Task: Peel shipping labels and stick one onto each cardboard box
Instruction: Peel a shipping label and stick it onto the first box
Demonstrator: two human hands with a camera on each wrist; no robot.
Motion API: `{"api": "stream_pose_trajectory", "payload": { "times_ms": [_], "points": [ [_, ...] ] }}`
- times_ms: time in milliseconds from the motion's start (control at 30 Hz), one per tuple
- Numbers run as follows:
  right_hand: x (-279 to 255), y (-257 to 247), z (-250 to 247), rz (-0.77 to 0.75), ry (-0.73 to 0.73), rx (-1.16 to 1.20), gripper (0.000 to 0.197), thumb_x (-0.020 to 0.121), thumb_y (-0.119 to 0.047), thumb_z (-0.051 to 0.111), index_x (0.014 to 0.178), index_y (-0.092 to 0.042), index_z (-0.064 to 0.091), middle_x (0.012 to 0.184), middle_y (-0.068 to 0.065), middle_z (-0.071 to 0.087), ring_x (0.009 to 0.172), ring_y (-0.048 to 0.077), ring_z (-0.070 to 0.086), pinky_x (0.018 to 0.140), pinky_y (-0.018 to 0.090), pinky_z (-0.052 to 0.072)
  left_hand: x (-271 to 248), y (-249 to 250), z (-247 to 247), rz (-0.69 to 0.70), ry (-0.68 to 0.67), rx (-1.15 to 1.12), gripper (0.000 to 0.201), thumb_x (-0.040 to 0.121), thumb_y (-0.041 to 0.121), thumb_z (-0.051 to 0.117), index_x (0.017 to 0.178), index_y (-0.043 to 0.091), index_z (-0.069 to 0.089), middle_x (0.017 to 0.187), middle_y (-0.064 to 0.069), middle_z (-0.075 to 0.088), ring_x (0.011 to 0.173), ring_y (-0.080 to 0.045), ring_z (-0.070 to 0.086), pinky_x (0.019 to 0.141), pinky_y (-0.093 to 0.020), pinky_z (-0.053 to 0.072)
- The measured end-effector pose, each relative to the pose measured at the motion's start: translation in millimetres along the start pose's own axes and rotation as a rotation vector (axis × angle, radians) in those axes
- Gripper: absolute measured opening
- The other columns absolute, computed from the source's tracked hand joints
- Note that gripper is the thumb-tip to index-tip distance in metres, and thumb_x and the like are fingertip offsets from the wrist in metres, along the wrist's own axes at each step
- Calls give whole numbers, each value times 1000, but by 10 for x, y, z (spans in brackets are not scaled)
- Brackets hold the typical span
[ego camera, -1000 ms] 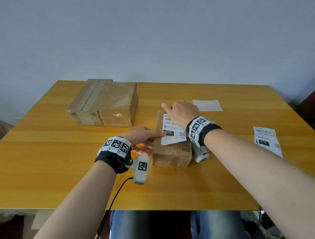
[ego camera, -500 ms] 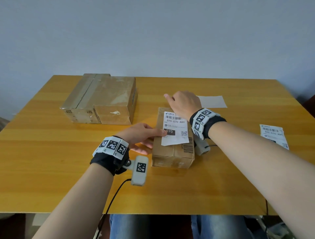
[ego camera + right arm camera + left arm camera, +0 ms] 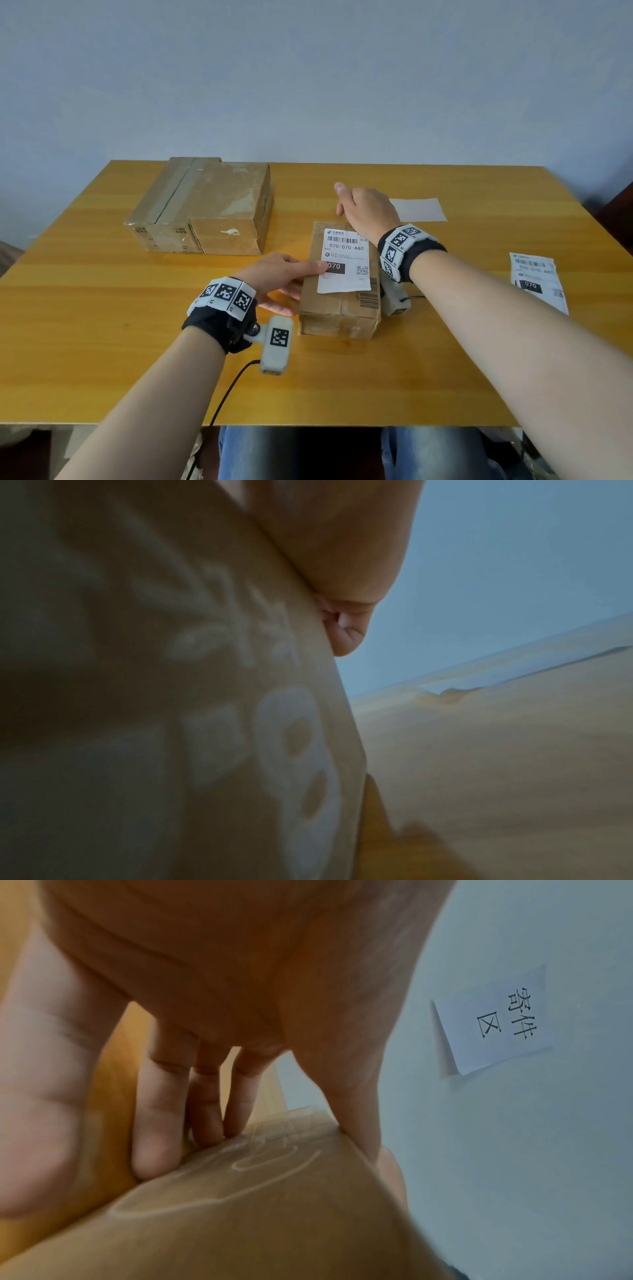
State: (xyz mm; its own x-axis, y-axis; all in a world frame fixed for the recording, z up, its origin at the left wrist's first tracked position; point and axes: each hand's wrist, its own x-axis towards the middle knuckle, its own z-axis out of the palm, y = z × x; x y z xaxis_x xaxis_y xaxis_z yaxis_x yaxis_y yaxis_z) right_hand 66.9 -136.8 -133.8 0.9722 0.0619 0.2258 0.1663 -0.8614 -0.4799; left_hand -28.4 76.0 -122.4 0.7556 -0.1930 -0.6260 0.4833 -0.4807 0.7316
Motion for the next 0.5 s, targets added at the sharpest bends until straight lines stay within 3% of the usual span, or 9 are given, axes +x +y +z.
{"api": "stream_pose_trajectory", "payload": {
  "times_ms": [167,267,333,400,500],
  "points": [
    [-173,-1,-90,-26,-74,-54,70,107,-61,20,81,-24,74,71,-8,70,68,16,67,68,32,50,-83,-49,46,32,37,-11,61,75,65,79,114,19,71,98,4,80,92,-13,77,73,-46,65],
    [-322,27,-182,-103,-149,-170,63,102,-72,26,97,-29,72,80,-12,69,68,12,64,60,29,45,-127,-55,95,68,91,2,60,78,66,76,112,17,71,94,2,81,87,-13,78,66,-43,65],
    [-412,60,-238,-149,-228,-220,59,96,-80,32,119,-38,66,106,-12,69,88,12,65,68,32,50,-142,-53,112,73,105,30,61,79,68,74,110,15,71,97,-1,80,89,-16,77,64,-43,65],
    [-495,93,-286,-174,-336,-228,69,90,-86,36,143,-45,51,139,-9,58,116,16,60,84,41,54,-160,-49,123,78,128,74,62,81,70,70,108,14,69,99,-3,78,91,-19,76,65,-43,66],
    [-589,93,-370,-159,-429,-214,80,86,-88,40,157,-55,25,159,-5,41,134,22,53,95,49,53,-176,-18,132,122,207,163,57,85,68,66,101,13,67,96,-2,75,82,-17,73,64,-36,65]
  ]
}}
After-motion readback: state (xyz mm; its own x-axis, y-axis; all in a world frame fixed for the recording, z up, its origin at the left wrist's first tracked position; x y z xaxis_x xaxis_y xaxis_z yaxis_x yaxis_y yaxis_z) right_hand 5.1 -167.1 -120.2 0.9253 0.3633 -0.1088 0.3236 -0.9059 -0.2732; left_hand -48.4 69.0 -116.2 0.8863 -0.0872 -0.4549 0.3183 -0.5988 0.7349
